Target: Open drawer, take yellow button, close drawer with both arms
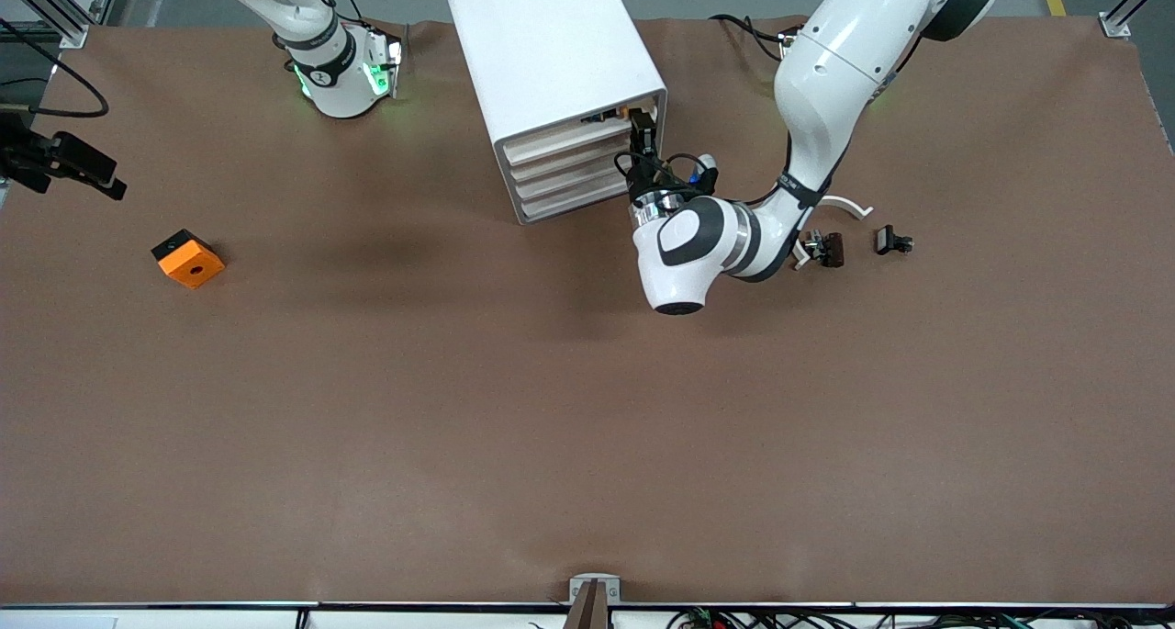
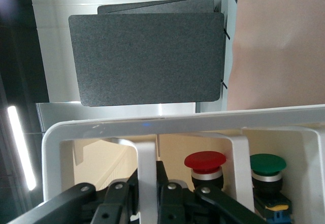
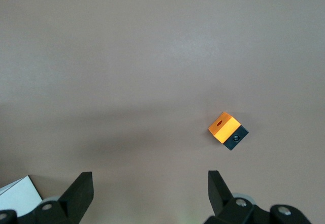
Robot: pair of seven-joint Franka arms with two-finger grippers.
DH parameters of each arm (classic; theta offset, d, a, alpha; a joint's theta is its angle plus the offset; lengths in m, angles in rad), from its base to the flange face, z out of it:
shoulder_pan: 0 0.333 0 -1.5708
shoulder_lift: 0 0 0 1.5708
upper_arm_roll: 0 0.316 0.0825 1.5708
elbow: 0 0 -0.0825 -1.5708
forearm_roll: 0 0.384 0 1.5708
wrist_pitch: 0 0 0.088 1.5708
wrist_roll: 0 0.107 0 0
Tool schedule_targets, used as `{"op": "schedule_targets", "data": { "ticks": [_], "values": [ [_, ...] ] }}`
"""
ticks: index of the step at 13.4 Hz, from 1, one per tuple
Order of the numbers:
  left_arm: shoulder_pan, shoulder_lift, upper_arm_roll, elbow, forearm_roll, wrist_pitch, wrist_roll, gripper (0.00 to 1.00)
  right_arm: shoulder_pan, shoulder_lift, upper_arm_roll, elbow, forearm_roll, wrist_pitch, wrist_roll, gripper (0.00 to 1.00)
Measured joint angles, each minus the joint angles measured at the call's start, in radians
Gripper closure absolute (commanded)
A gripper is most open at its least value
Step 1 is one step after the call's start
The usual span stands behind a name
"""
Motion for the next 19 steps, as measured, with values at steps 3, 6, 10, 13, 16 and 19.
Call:
{"op": "schedule_targets", "data": {
  "ticks": [3,6,10,13,16,19],
  "values": [
    [0.006,0.0,0.004,0.0,0.0,0.0,0.0,1.0,-0.001,0.044,-0.002,0.023,-0.001,0.001,0.0,0.0],
    [0.048,0.0,0.008,0.004,0.003,-0.001,0.0,0.99,-0.006,0.13,-0.005,0.052,-0.017,0.012,0.0,0.0],
    [0.101,-0.001,0.009,0.039,0.03,-0.002,-0.003,0.98,-0.006,0.156,-0.006,0.079,-0.041,0.009,0.001,0.0],
    [0.11,0.0,0.009,0.052,0.038,-0.002,-0.005,0.98,-0.008,0.159,-0.008,0.079,-0.041,0.006,0.003,0.0],
    [0.132,0.0,0.01,0.065,0.05,-0.002,-0.006,0.97,-0.003,0.16,-0.004,0.079,-0.039,0.003,0.158,0.0],
    [0.148,0.0,0.017,0.077,0.055,-0.002,-0.011,0.96,0.071,0.16,0.007,0.082,-0.014,-0.001,0.456,0.0]
  ]
}}
